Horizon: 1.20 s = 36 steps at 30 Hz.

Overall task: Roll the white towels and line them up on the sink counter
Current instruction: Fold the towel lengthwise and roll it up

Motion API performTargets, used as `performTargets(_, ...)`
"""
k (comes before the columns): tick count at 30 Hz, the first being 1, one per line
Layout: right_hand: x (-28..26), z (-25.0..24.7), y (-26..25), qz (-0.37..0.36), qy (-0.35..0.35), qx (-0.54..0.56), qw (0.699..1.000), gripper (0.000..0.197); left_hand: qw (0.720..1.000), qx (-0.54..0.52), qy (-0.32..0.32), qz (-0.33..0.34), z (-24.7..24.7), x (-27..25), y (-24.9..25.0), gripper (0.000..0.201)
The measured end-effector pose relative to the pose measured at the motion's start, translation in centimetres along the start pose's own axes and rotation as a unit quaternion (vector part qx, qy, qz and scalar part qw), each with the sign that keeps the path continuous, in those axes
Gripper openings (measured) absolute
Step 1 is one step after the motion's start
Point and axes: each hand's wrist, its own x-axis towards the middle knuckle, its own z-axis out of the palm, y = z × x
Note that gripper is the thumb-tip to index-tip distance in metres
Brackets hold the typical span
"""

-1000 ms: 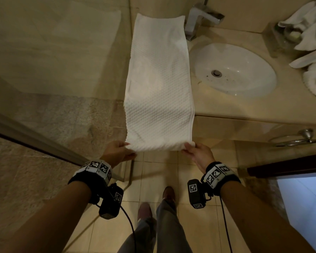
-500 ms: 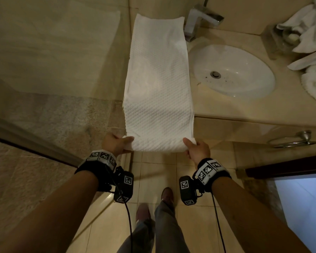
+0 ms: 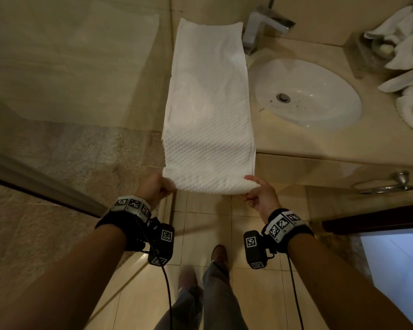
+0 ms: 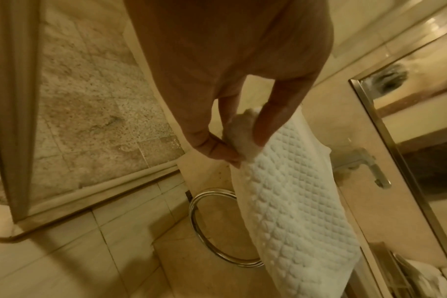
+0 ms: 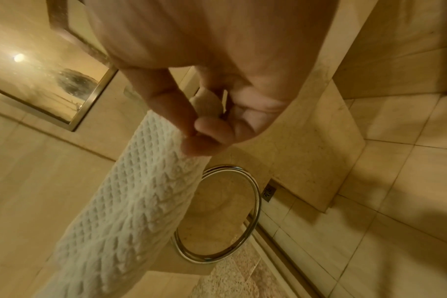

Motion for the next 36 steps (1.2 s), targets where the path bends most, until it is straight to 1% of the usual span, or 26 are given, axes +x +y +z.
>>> performTargets(1,-0.1,0.1,0.0,-0.002,0.007,-0.005,1.0,0.043,1.0,0.005,-0.003,0.007,0.0,0.1,-0.1,0.028)
performTargets(4,-0.3,0.0,-0.1,-0.013,0.0,-0.009,1.0,0.033,1.0,0.014,-0.011,0.018,-0.2,0.2,-0.1,0.016)
performTargets(6,-0.3,-0.1,-0.2,-0.018,-0.012,-0.017,1.0,0.03,1.0,0.023,-0.009,0.016,-0.2,0.3,-0.2,0.02)
performTargets(8,-0.4,-0.1,-0.4,-0.019,-0.018,-0.019,0.999,0.028,1.0,0.024,0.006,0.005,-0.2,0.5,-0.3,0.022)
performTargets(11,-0.7,-0.1,-0.4,-0.007,-0.041,0.014,0.999,0.024,1.0,0.003,0.016,-0.021,0.0,0.6,0.0,0.037)
performTargets(12,-0.8,-0.1,-0.4,-0.003,-0.049,0.026,0.998,0.024,1.0,-0.007,0.014,-0.026,0.1,0.6,0.1,0.04)
performTargets(13,-0.9,-0.3,-0.3,-0.001,-0.057,0.035,0.998,0.025,0.999,-0.021,0.015,-0.027,0.1,0.7,0.1,0.039)
performTargets(16,-0.9,-0.6,0.0,0.0,-0.078,0.048,0.996,0.028,0.998,-0.054,0.035,-0.012,0.0,0.9,0.2,0.03)
performTargets(20,-0.6,-0.6,-0.2,0.014,-0.083,0.071,0.994,0.03,0.998,-0.037,0.056,-0.011,-0.3,1.0,0.0,0.044)
performTargets(22,-0.4,-0.6,-0.5,0.024,-0.079,0.096,0.992,0.029,0.997,-0.022,0.071,0.008,0.0,0.8,0.2,0.048)
performTargets(23,-0.4,-0.6,-0.6,0.026,-0.078,0.112,0.99,0.028,0.997,-0.016,0.076,0.019,0.1,0.8,0.3,0.046)
performTargets(25,-0.3,-0.6,-0.5,0.022,-0.075,0.123,0.989,0.025,0.998,0.0,0.061,0.031,0.2,0.7,0.3,0.033)
performTargets(27,-0.1,-0.5,-0.3,0.013,-0.074,0.085,0.994,0.024,0.999,0.016,0.04,0.02,-0.1,0.8,0.2,0.025)
performTargets(30,0.4,-0.4,-0.2,0.007,-0.072,0.023,0.997,0.035,0.999,0.035,0.017,-0.001,-0.6,1.2,-0.2,0.034)
performTargets(33,0.5,-0.5,-0.5,0.005,-0.082,-0.038,0.996,0.04,0.999,0.044,0.022,-0.007,-0.9,1.3,-0.5,0.037)
performTargets(35,0.6,-0.7,-0.6,0.013,-0.087,-0.058,0.994,0.042,0.999,0.046,0.03,-0.004,-0.8,1.2,-0.6,0.041)
performTargets(36,0.7,-0.7,-0.6,0.017,-0.088,-0.064,0.994,0.042,0.998,0.05,0.039,-0.001,-0.6,1.2,-0.6,0.039)
